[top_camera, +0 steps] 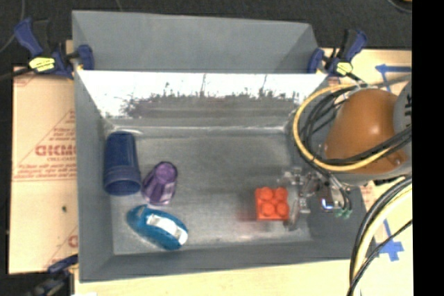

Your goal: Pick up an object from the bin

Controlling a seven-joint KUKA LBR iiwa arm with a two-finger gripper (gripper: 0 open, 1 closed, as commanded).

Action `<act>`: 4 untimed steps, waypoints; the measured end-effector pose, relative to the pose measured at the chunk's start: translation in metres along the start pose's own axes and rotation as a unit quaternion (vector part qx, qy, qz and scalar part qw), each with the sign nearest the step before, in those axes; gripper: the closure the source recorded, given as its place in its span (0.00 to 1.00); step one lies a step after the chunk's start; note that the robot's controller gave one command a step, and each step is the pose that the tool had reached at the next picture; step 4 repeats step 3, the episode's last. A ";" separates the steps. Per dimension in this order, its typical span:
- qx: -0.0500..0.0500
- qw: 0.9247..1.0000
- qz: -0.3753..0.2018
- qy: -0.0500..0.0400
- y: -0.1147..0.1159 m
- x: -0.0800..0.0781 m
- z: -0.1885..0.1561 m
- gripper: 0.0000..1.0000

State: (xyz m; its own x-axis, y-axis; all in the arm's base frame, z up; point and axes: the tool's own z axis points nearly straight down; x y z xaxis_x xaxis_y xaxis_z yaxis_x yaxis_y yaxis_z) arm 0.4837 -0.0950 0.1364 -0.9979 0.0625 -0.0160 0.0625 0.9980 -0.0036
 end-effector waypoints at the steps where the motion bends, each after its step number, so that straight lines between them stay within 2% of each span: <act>1: 0.001 1.000 -0.002 -0.006 0.003 -0.005 -0.024 1.00; 2: 0.000 1.000 0.006 -0.006 0.000 -0.011 -0.023 1.00; 3: 0.000 1.000 0.014 -0.008 0.034 -0.011 0.061 1.00; 4: 0.000 1.000 0.014 -0.008 0.034 -0.011 0.061 1.00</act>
Offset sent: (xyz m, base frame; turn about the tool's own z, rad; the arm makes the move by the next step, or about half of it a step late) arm 0.0105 -0.0007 0.0233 0.0208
